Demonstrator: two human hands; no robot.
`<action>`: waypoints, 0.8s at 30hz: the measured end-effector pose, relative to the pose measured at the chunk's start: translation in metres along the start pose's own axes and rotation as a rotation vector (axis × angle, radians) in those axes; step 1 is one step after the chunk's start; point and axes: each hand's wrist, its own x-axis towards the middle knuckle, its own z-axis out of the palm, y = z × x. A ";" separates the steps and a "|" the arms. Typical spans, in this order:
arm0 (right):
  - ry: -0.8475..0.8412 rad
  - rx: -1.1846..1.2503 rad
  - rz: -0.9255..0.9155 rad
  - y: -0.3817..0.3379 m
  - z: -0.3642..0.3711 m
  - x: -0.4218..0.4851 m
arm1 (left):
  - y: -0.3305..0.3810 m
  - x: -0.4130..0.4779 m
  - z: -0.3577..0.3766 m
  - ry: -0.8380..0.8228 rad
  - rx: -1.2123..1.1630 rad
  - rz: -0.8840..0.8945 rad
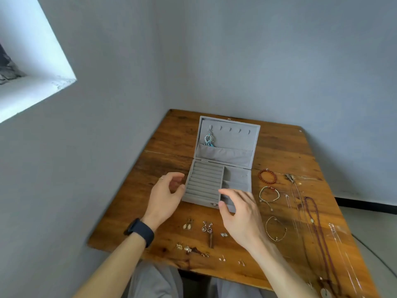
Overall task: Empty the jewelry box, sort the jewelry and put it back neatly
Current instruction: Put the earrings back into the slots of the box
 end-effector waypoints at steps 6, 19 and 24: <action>-0.141 -0.023 0.015 -0.023 0.024 -0.031 | -0.024 -0.060 0.007 -0.065 0.133 0.019; -0.194 -0.254 -0.030 -0.048 0.050 -0.025 | -0.023 -0.066 0.010 -0.074 0.408 0.133; -0.182 -0.266 -0.046 -0.047 0.053 -0.025 | -0.023 -0.067 0.009 -0.076 0.516 0.186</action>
